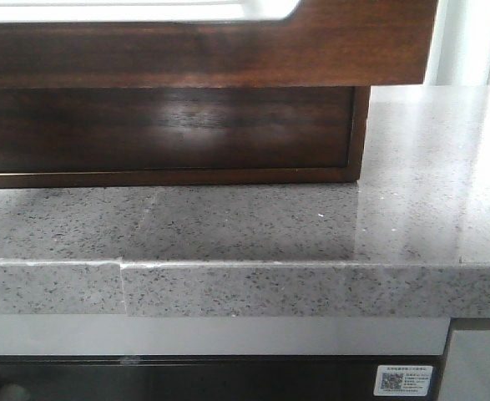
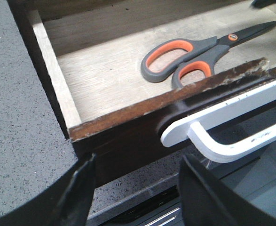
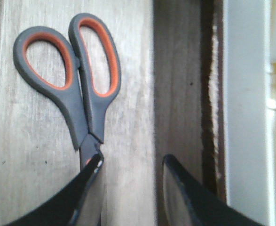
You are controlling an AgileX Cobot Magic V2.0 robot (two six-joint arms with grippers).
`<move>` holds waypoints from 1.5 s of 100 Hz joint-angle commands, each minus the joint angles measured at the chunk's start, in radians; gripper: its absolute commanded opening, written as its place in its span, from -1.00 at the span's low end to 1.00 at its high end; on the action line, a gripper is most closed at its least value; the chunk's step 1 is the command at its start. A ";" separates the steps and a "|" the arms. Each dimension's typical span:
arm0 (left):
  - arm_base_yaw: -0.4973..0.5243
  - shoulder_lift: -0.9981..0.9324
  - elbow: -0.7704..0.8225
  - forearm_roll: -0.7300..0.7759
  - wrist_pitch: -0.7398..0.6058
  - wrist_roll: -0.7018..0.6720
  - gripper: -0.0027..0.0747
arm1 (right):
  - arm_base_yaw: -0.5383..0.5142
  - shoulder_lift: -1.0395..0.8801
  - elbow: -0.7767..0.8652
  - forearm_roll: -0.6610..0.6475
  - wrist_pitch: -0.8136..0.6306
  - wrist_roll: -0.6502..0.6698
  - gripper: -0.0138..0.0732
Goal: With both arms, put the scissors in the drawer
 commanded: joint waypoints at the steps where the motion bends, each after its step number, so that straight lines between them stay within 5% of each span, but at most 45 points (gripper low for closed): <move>1: -0.006 0.012 -0.029 -0.029 -0.075 -0.004 0.02 | -0.004 -0.104 -0.033 -0.022 0.009 0.078 -0.06; 14: -0.006 0.012 -0.029 -0.029 -0.075 -0.004 0.02 | -0.037 -0.196 -0.033 -0.024 0.104 0.222 -0.06; 30: -0.006 0.012 -0.029 -0.029 -0.075 -0.004 0.02 | -0.198 -0.303 0.023 0.014 0.113 0.411 -0.06; 48: -0.006 0.012 -0.029 -0.029 -0.075 -0.004 0.02 | -0.438 -0.446 0.216 0.113 -0.014 0.547 -0.06; 69: -0.006 0.012 -0.029 -0.029 -0.075 -0.004 0.02 | -0.604 -0.615 0.537 0.127 -0.195 0.693 -0.06; 95: -0.006 0.012 -0.029 -0.029 -0.075 -0.004 0.02 | -0.635 -0.766 0.829 0.285 -0.274 0.695 -0.06; 122: -0.006 0.012 -0.029 -0.029 -0.075 -0.004 0.01 | -0.635 -0.788 0.869 0.272 -0.267 0.693 -0.06; 132: -0.006 0.012 -0.029 -0.029 -0.075 -0.004 -0.16 | -0.635 -0.788 0.869 0.272 -0.274 0.693 -0.15; 150: -0.006 0.012 -0.029 -0.029 -0.075 -0.004 -0.76 | -0.635 -0.788 0.869 0.272 -0.275 0.693 -0.67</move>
